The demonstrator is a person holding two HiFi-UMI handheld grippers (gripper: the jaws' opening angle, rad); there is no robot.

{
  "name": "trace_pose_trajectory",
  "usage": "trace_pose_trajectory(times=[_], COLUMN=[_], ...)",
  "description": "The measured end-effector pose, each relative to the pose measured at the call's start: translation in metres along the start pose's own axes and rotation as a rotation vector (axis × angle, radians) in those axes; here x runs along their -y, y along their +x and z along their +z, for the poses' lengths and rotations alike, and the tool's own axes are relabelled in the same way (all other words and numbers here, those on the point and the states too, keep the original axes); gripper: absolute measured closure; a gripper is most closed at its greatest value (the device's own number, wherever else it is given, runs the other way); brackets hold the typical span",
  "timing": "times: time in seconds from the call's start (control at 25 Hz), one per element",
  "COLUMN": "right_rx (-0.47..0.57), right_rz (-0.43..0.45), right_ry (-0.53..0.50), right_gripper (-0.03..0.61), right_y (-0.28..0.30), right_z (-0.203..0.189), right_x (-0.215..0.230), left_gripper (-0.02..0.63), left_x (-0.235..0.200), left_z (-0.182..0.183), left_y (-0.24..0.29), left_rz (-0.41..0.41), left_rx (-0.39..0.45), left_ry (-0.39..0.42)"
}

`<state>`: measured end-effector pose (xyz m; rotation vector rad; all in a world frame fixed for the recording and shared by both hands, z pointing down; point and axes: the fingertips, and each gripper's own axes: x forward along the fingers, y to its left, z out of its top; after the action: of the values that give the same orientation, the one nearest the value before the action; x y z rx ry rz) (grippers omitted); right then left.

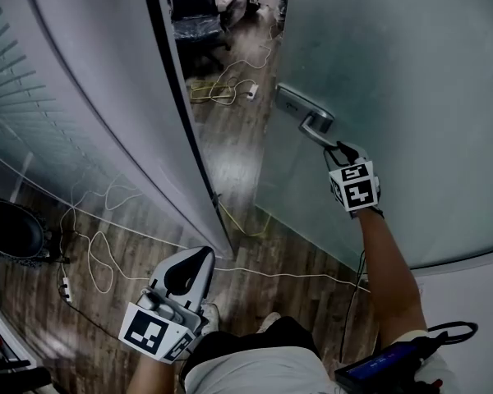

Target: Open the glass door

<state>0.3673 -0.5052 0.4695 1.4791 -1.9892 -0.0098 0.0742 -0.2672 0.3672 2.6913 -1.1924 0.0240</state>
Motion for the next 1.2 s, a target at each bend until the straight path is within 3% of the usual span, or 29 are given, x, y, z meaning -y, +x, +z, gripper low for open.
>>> trace_pose_trajectory(times=[0.36,0.56,0.8,1.0,1.2], right_rx=[-0.006,0.053,0.164,0.231,0.301], right_rz=[-0.097,-0.138,-0.144,-0.167,-0.218], right_ry=[0.059,0.068,0.085,0.105,0.14], right_gripper=[0.443,0.443,0.445,0.532,0.568], right_y=[0.02,0.003,-0.047,-0.104,-0.166], right_z=[0.001,-0.001,0.016,0.022,0.028], right_x=[0.022,0.027,0.015,0.001,-0.024], left_gripper=[0.615,0.615,0.615,0.615,0.615], left_x=[-0.008,-0.012,-0.009,0.002,0.005], left_z=[-0.016,-0.025,-0.026,-0.021,-0.021], left_y=[-0.022,-0.026,-0.02,-0.016,-0.015], left_rz=[0.031,0.033,-0.013,-0.076,-0.163], left_rx=[-0.021,-0.028,-0.021,-0.011,0.004], left_ry=[-0.002,0.0,0.016,0.037,0.048])
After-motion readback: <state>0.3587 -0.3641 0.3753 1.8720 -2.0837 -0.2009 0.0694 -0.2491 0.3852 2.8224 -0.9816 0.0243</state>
